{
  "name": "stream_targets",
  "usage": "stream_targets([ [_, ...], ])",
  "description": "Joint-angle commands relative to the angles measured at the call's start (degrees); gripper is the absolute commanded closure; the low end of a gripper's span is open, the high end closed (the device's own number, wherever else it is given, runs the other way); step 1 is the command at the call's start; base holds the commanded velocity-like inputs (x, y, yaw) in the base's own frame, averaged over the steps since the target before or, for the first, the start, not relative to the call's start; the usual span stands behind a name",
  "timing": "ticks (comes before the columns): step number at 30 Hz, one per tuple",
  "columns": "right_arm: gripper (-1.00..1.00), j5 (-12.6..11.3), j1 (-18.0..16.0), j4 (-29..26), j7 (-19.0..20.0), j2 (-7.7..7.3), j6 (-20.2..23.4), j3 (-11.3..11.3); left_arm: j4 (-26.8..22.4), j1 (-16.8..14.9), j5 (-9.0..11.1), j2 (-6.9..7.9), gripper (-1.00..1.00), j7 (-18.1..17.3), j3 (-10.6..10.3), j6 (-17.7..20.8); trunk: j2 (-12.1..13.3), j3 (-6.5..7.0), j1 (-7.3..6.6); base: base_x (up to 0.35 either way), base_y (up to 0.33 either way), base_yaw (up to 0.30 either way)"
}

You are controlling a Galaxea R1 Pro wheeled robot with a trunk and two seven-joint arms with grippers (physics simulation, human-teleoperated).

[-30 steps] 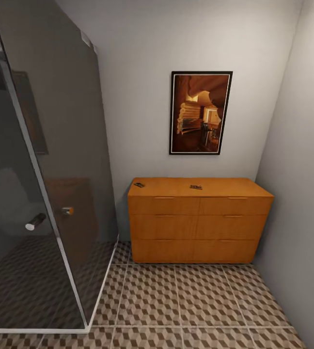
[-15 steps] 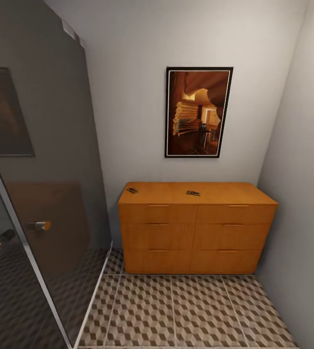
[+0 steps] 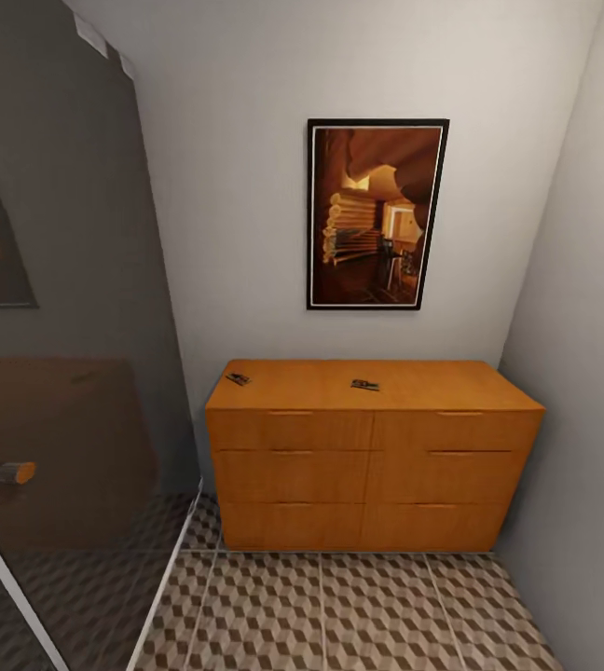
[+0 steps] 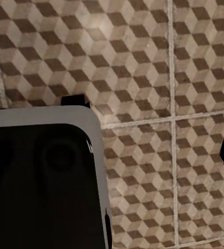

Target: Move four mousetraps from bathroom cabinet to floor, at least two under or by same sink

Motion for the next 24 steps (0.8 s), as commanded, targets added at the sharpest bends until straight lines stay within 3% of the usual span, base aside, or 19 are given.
stream_targets([
  [1, -1.00, -0.1, -0.1, 0.2, 0.0, 0.00, -0.4, -0.3, 0.0, 0.0, 0.1, -0.01, -1.00, 0.0, 0.4, -0.3, 0.0, -0.07, 0.03, 0.300, -0.138, 0.000],
  [13, -1.00, -0.1, -0.1, 0.2, 0.0, 0.00, -0.4, -0.3, 0.0, -0.1, 0.1, -0.06, -1.00, 0.0, 0.4, -0.4, 0.0, -0.07, 0.03, 0.275, -0.145, 0.000],
  [24, -1.00, -0.1, -0.1, 0.2, 0.0, 0.00, -0.4, -0.3, 0.0, 0.0, 0.2, -0.09, -1.00, 0.1, 0.4, -0.6, 0.0, -0.07, 0.03, 0.078, -0.050, 0.000],
])
